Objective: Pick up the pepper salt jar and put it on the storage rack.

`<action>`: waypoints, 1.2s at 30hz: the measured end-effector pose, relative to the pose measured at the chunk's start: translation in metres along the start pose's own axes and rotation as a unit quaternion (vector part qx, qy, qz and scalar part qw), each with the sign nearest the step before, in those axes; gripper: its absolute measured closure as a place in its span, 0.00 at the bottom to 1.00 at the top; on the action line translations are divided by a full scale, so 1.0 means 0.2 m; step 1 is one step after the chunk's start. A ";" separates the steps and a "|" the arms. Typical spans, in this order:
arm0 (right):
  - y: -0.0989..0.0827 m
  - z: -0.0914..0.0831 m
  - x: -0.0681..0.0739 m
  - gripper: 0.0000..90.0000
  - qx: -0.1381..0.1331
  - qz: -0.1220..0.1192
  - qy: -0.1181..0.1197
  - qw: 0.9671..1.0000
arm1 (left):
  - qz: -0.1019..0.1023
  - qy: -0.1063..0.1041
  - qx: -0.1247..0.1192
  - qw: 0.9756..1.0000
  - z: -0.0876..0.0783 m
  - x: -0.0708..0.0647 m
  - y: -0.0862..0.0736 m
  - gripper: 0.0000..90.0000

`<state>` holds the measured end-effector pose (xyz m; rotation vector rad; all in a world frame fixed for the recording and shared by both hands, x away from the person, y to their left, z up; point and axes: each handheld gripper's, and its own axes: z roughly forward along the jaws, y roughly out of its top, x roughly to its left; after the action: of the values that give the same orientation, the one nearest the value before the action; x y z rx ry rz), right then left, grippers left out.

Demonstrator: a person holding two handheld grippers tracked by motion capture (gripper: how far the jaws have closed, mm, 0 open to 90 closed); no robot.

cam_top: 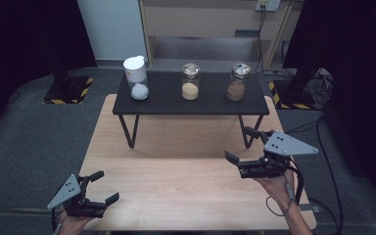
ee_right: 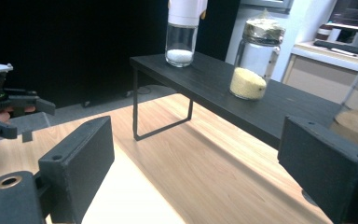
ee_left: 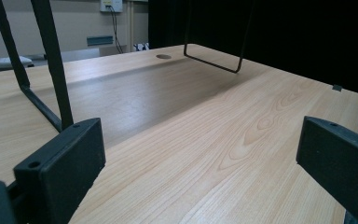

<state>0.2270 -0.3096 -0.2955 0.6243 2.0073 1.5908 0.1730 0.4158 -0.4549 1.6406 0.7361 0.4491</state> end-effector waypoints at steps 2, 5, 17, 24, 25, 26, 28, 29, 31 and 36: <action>-0.02 -0.02 0.02 0.12 0.003 -0.001 -0.007 1.000 | 0.000 0.000 0.000 1.000 0.00 0.00 0.00 0.00; -0.06 -0.05 0.04 0.12 0.005 0.003 -0.015 1.000 | 0.000 0.001 0.000 1.000 0.00 0.00 0.00 0.00; -0.27 -0.18 0.11 0.11 0.008 0.028 -0.048 0.998 | 0.000 -0.001 0.000 1.000 0.00 0.00 0.00 0.00; -0.38 -0.23 0.14 0.11 0.015 0.041 -0.060 0.997 | 0.000 0.000 0.000 1.000 0.00 0.00 0.00 0.00; -0.41 -0.23 0.14 0.11 0.015 0.045 -0.060 0.997 | 0.000 0.000 0.000 1.000 0.00 0.00 0.00 0.00; -0.42 -0.24 0.14 0.11 0.015 0.046 -0.060 0.997 | 0.000 0.000 0.000 1.000 0.00 0.00 0.00 0.00; -0.45 -0.25 0.15 0.11 0.020 0.047 -0.063 0.997 | 0.001 0.000 0.000 1.000 0.00 0.00 0.00 0.00; -0.47 -0.25 0.15 0.10 0.021 0.049 -0.062 0.997 | 0.001 0.000 0.001 1.000 0.00 0.00 0.00 0.00; -0.50 -0.26 0.16 0.10 0.024 0.051 -0.064 0.996 | 0.001 0.000 0.001 1.000 0.00 0.00 0.00 0.00; -0.57 -0.27 0.16 0.10 0.028 0.065 -0.068 0.995 | 0.001 0.000 0.002 1.000 0.00 0.00 0.00 0.00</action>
<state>0.1618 -0.3542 -0.3994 0.8767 1.9494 1.5253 0.1730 0.4152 -0.4546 1.6444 0.7357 0.4502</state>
